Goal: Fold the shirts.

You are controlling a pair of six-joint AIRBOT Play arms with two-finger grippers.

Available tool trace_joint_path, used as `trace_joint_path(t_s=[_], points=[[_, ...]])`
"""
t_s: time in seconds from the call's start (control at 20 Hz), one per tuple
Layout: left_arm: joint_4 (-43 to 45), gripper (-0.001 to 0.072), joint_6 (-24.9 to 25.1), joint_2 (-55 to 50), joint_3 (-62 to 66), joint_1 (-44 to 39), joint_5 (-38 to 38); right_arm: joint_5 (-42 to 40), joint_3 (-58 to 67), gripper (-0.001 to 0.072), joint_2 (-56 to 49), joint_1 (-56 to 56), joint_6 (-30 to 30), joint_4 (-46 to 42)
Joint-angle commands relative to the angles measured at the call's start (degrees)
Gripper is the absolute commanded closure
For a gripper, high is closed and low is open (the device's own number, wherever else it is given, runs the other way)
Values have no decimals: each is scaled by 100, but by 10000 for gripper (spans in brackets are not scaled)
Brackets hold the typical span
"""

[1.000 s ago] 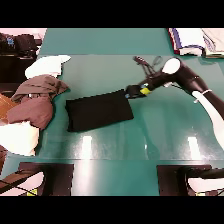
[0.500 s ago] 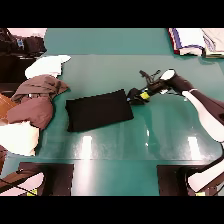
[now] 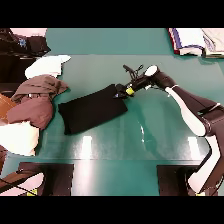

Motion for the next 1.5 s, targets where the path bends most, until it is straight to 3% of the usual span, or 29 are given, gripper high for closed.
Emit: trace_joint_path(t_s=[0.0,0.15,0.35,0.8,0.95,1.15,1.2,1.3,1.35,1.45], points=[[-343,683,11,-4,0,2,-72,11,142,699,520,-459,125,-892],[-361,682,63,-4,0,2,-203,157,96,699,1241,-1394,509,-1799],[-374,683,59,-4,0,2,-205,-11,-940,699,2465,-3169,756,-2317],[-562,682,-4,-4,0,2,-138,-1027,-3331,699,4590,-7453,1117,-2411],[-577,683,-2,-4,0,2,-107,-1082,-3943,699,4868,-8146,1161,-2411],[-575,682,2,-4,0,2,-111,-807,-4260,697,4892,-8260,1147,-2402],[-573,682,4,-4,0,4,-114,-715,-4256,652,4894,-8212,1084,-2411],[-573,682,17,-4,0,4,-120,-459,-4164,189,4894,-8183,804,-2577],[-570,682,79,-4,0,4,-138,-289,-4022,113,4894,-8183,802,-2979],[-573,682,153,-4,0,4,-249,173,-3604,113,4894,-8183,872,-3947]])
